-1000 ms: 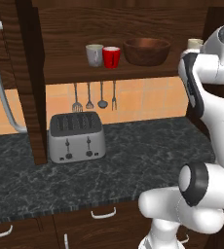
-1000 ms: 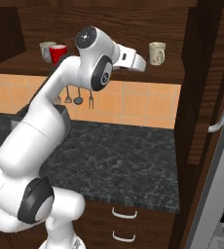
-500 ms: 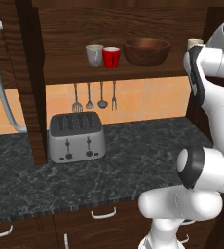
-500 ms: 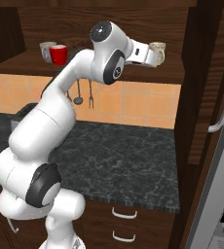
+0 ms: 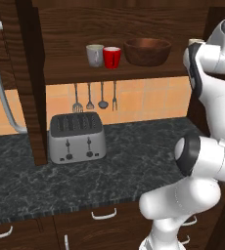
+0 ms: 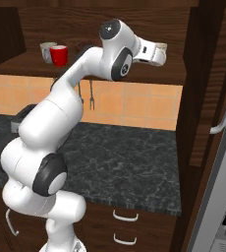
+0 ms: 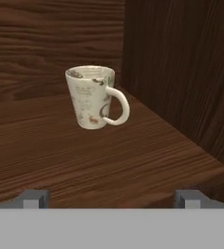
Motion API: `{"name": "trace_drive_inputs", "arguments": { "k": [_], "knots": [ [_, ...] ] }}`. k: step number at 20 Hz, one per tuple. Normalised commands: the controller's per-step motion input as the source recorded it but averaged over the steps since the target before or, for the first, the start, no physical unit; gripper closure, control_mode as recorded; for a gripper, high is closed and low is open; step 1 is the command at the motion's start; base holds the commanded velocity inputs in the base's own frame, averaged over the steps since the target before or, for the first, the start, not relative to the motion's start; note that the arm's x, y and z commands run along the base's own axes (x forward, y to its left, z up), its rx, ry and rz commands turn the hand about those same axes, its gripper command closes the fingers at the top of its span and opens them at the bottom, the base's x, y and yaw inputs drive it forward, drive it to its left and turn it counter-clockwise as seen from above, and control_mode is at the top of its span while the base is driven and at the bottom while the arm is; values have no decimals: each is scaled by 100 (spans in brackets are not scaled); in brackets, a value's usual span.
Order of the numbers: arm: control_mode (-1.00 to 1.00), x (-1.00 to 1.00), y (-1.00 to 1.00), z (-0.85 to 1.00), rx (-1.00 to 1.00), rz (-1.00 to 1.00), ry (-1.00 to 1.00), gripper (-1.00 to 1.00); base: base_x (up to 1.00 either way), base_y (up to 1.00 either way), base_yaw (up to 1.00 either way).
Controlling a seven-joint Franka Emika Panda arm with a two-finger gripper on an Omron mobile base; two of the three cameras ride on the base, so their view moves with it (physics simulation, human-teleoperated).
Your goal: Gather all objects into one cabinet and sort the glasses and bowls to opposite sides.
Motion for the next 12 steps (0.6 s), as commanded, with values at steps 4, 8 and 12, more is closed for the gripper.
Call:
{"name": "trace_drive_inputs", "arguments": {
  "k": [4, 8, 12],
  "knots": [
    [-100, 26, -29, 0, 0, 0, 0, -100, 0, 0, 0],
    [-100, 17, -38, 0, 0, 0, 0, -100, 0, 0, 0],
    [-100, 23, -14, 0, 0, 0, 0, -100, 0, 0, 0]
  ]
}}
